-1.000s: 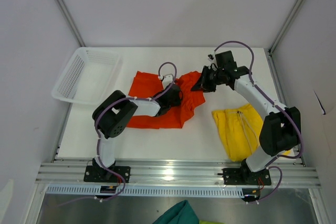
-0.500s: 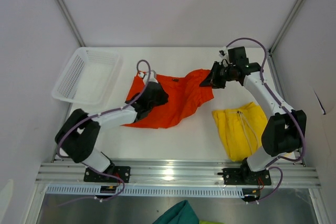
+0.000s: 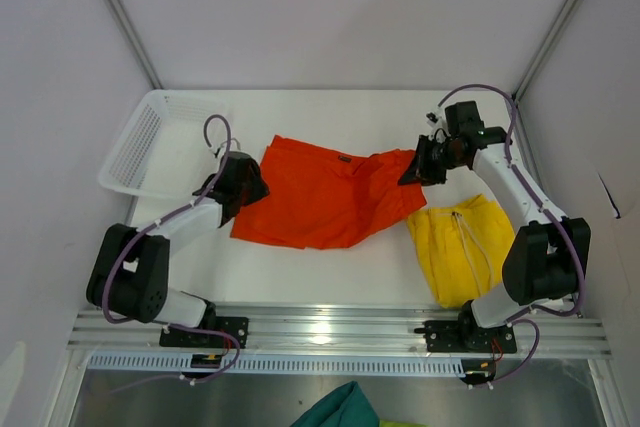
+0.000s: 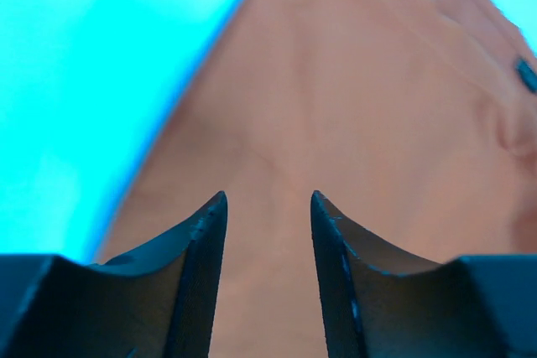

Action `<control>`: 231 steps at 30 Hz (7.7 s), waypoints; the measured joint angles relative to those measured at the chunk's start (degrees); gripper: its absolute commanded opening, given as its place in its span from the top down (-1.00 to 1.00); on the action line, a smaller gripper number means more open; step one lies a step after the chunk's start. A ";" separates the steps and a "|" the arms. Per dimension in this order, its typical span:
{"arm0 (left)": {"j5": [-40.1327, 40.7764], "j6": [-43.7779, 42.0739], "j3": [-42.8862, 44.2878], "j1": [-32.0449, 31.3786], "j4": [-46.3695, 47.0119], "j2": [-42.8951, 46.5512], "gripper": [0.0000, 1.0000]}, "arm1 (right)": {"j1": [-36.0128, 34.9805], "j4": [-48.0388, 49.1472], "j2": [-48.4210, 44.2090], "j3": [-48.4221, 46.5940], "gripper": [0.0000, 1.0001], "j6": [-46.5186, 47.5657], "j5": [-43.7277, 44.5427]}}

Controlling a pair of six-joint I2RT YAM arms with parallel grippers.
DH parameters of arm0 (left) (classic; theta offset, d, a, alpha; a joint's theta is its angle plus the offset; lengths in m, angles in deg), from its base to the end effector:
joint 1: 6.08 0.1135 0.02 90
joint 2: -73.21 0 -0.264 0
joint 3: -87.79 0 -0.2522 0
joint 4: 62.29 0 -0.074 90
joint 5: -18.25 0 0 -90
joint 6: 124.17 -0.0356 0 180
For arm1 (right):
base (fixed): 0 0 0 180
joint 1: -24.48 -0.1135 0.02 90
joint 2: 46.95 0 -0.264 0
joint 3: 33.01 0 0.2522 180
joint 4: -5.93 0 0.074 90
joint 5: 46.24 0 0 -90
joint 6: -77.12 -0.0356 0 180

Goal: Fold and stack the shorts
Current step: Fold the shorts

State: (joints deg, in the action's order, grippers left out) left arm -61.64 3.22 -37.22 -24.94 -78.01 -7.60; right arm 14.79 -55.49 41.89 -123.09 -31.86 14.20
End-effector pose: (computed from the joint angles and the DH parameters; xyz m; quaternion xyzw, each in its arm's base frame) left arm 0.2731 -0.0867 0.1920 -0.1819 0.8907 -0.1218 0.3984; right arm 0.3115 0.0710 0.2918 0.0102 0.9366 0.3004 0.1800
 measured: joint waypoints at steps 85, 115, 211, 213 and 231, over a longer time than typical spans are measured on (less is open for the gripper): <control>-11.87 -3.87 -13.38 4.07 3.13 4.00 0.53 | -34.67 36.35 33.20 -17.31 -0.80 -34.16 6.38; -16.33 -1.42 -7.85 13.86 -2.34 8.13 0.11 | -33.57 33.51 30.80 -23.15 -0.82 -23.80 23.39; -42.03 4.70 -5.03 23.26 30.45 -18.45 0.89 | -50.07 37.75 38.56 -18.62 -0.56 -2.08 37.92; -42.12 4.70 -5.01 23.28 30.47 -18.45 0.86 | -49.33 37.77 37.83 -18.14 -0.57 -2.34 35.91; -43.08 4.11 -3.58 23.28 29.44 -18.43 0.75 | -37.59 35.89 30.75 -20.00 -0.58 6.43 15.28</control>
State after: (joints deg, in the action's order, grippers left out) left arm -104.72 7.33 -40.80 -1.66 -48.57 -26.03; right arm -22.81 -19.60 72.64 -143.09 -25.44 29.48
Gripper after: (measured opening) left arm 0.123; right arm 0.796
